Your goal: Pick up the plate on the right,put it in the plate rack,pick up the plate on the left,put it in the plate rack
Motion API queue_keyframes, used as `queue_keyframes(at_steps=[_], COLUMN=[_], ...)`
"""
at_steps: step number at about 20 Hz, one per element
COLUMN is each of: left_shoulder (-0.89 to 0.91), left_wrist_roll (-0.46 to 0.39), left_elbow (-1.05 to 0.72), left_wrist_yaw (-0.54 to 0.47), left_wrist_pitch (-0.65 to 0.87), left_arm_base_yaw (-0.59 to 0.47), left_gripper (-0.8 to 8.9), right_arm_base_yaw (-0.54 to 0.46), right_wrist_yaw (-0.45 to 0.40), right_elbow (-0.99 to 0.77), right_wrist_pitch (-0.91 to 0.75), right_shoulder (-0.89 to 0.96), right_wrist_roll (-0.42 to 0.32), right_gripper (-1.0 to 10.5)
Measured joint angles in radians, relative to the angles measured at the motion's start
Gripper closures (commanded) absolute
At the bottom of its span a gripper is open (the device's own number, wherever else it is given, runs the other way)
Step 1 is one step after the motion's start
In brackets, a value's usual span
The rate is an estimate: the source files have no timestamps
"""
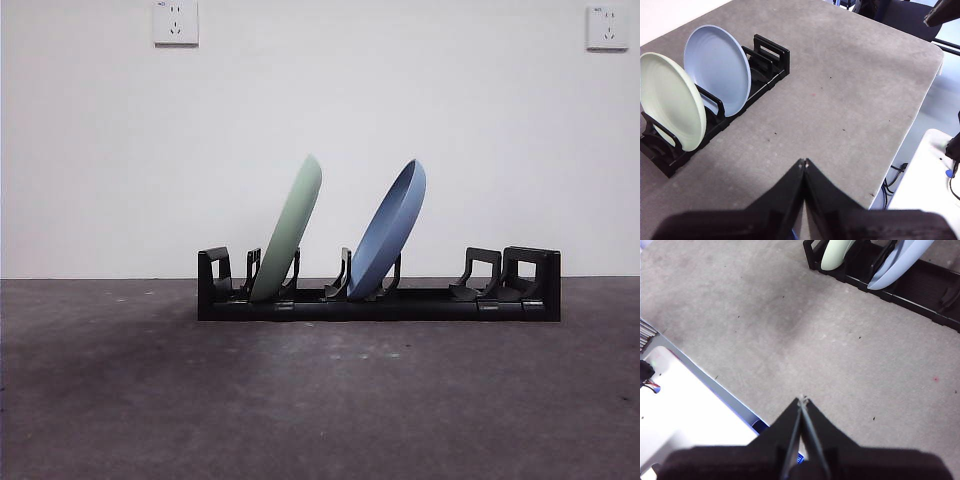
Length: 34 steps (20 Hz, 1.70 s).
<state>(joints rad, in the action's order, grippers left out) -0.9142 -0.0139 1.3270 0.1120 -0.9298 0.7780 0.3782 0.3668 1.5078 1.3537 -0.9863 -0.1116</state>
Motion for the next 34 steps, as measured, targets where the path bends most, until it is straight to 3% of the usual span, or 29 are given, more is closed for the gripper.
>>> queue_keyframes(at_steps=[4, 15, 21, 24, 28, 31, 34], left_shoulder=[0.0, 0.0, -0.001, 0.035, 0.125, 0.23, 0.368], left_wrist_roll=[0.0, -0.012, -0.055, -0.148, -0.227, -0.253, -0.257], left_elbow=[0.0, 0.0, 0.0, 0.0, -0.048, -0.173, -0.369], left_wrist_yaw=[-0.005, -0.013, -0.241, -0.224, 0.004, 0.014, 0.023], left_wrist_pitch=[0.0, 0.0, 0.111, 0.19, 0.265, 0.284, 0.394], left_arm_base_yaw=[0.0, 0.0, -0.032, -0.187, -0.481, -0.627, -0.689], left_gripper=[8.17, 8.17, 8.17, 8.17, 8.17, 8.17, 8.17], right_arm_base_yaw=[0.0, 0.0, 0.0, 0.0, 0.0, 0.0, 0.0], right_wrist_yaw=[-0.012, -0.193, -0.23, -0.233, -0.24, -0.24, -0.24], right_elbow=[0.0, 0.0, 0.0, 0.0, 0.0, 0.0, 0.0], right_wrist_pitch=[0.0, 0.0, 0.0, 0.0, 0.0, 0.0, 0.0], right_shoulder=[-0.002, -0.067, -0.113, -0.134, -0.154, -0.158, -0.159], right_wrist_roll=[0.027, 0.033, 0.033, 0.033, 0.033, 0.033, 0.033], right_gripper=[9.4, 9.4, 9.4, 9.4, 9.4, 9.4, 9.4])
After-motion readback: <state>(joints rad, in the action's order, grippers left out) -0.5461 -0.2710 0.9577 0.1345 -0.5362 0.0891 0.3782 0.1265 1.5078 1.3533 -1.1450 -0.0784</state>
